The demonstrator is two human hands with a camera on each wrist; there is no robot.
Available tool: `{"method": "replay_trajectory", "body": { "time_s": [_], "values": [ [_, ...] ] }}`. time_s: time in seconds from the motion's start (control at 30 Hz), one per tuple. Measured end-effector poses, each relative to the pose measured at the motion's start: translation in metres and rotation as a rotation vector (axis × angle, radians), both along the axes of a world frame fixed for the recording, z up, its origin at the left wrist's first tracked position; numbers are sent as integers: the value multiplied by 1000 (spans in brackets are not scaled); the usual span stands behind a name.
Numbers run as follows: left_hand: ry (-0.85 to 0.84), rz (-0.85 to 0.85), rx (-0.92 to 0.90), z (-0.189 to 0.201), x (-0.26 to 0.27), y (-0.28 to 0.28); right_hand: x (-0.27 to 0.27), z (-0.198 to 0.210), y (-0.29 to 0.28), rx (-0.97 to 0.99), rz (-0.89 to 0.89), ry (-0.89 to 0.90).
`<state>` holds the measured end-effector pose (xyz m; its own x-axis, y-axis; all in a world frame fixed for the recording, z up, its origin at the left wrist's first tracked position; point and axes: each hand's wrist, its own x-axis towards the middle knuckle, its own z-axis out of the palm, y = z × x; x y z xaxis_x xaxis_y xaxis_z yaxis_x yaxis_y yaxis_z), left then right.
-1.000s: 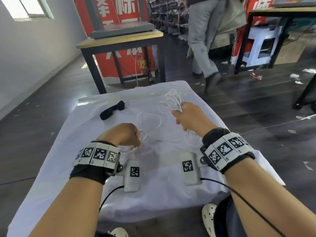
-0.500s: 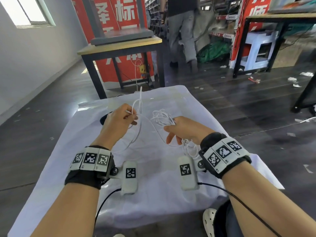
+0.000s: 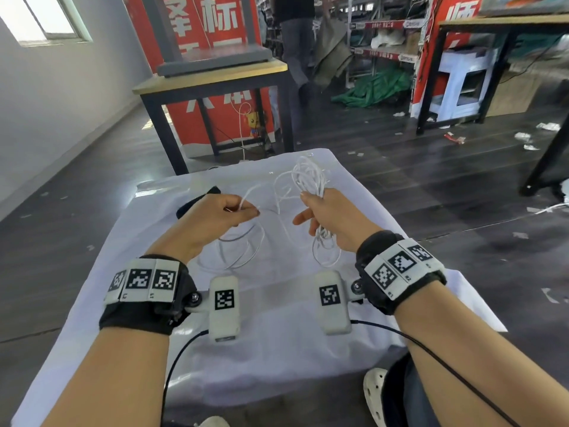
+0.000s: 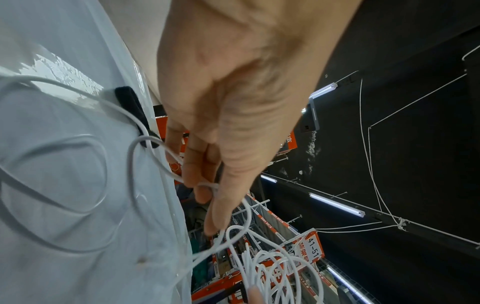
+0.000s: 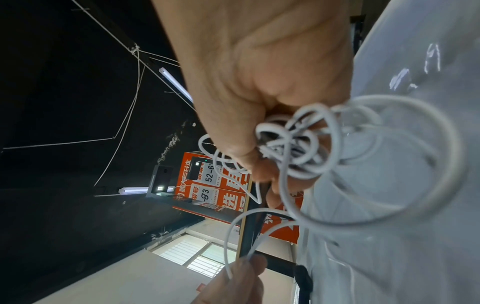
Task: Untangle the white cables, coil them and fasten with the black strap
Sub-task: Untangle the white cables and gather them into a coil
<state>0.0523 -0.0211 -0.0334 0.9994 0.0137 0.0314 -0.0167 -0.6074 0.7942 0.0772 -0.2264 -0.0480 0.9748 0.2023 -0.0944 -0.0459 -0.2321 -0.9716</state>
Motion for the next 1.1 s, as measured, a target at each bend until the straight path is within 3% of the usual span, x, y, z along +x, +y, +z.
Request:
{"method": "replay_trajectory", "body": {
  "time_s": [0.17,0.33,0.6,0.7,0.8,0.97,1.07,1.1],
  "values": [
    [129,-124,39,7,-7,-7,-2,1,6,281,41,68],
    [222,-230,-12,12,-11,-11,-3,1,10,198,53,-79],
    [171,-175,-183,7,-7,-13,-6,-1,12,63,190,-107],
    [153,-40,-328,6,-2,-12,-9,0,13,96,252,-71],
    [113,232,-640,5,2,0,-10,5,10,68,279,-126],
    [-97,485,-1113,3,4,32,3,-1,4,187,-64,-66],
    [-76,726,-1245,2,10,45,10,-1,-3,305,-300,-19],
    [-45,828,-955,0,3,42,12,0,-7,329,-367,-27]
  ]
}}
